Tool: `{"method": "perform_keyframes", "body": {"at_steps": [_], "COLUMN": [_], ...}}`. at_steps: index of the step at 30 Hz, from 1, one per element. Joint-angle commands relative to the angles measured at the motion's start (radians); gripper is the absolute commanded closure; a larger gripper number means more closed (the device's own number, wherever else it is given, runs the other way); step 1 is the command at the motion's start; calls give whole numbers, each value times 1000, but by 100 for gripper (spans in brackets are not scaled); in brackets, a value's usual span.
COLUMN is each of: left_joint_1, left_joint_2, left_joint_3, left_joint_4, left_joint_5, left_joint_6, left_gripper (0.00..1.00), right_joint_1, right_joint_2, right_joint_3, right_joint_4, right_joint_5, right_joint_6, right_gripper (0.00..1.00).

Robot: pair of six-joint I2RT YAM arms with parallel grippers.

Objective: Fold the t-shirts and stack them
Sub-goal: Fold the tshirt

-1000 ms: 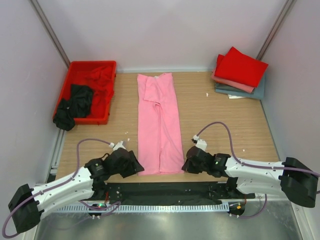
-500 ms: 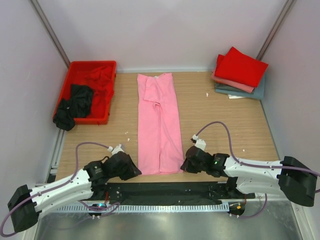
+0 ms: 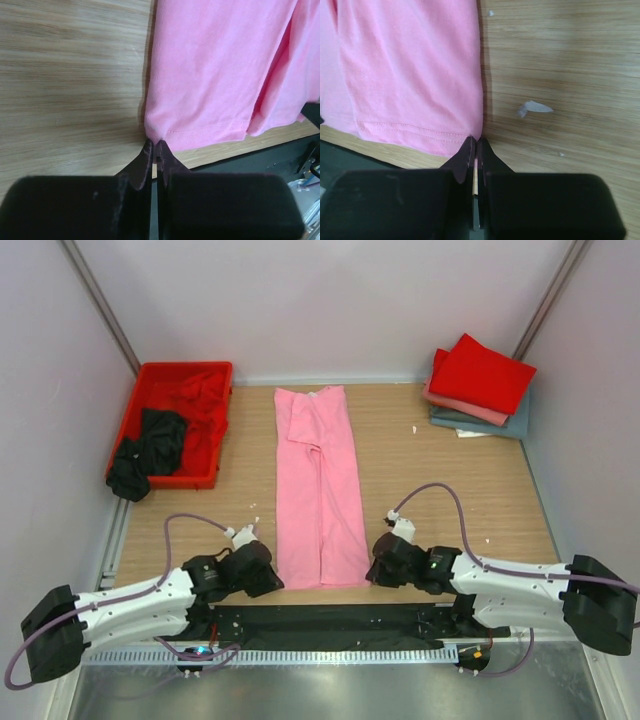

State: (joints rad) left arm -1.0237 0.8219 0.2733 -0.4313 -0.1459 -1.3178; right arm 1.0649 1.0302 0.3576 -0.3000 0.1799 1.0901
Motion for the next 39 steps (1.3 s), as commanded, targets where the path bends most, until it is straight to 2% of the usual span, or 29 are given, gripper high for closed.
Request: {"method": "perform_keyframes", "body": {"at_steps": [1, 6, 10, 17, 20, 28, 34, 39], "left_joint_1": [-35, -36, -36, -16, 34, 260, 405, 474], "left_joint_2": [19, 40, 77, 198, 230, 339, 506, 630], "left_joint_3": [39, 150, 213, 458, 535, 717, 817, 872], "left_joint_4": [-89, -162, -191, -279, -304, -284, -247, -205], "left_joint_5": [-44, -53, -107, -190, -201, -121, -96, -34], "left_joint_6": [26, 74, 118, 239, 299, 475, 574, 608], "left_gripper": [100, 100, 98, 98, 98, 98, 99, 100], "right_joint_1": [6, 6, 3, -49, -97, -290, -390, -436], "right_joint_2": [-4, -33, 22, 134, 143, 260, 399, 522], "right_joint_3": [56, 167, 259, 388, 440, 635, 779, 882], "right_joint_4": [-172, -246, -269, -269, -254, -234, -205, -208], "right_joint_5": [102, 165, 216, 240, 231, 164, 87, 43], "right_joint_6": [-30, -90, -151, -260, -324, -504, -590, -644], "right_gripper": [99, 99, 99, 99, 99, 99, 99, 99]}}
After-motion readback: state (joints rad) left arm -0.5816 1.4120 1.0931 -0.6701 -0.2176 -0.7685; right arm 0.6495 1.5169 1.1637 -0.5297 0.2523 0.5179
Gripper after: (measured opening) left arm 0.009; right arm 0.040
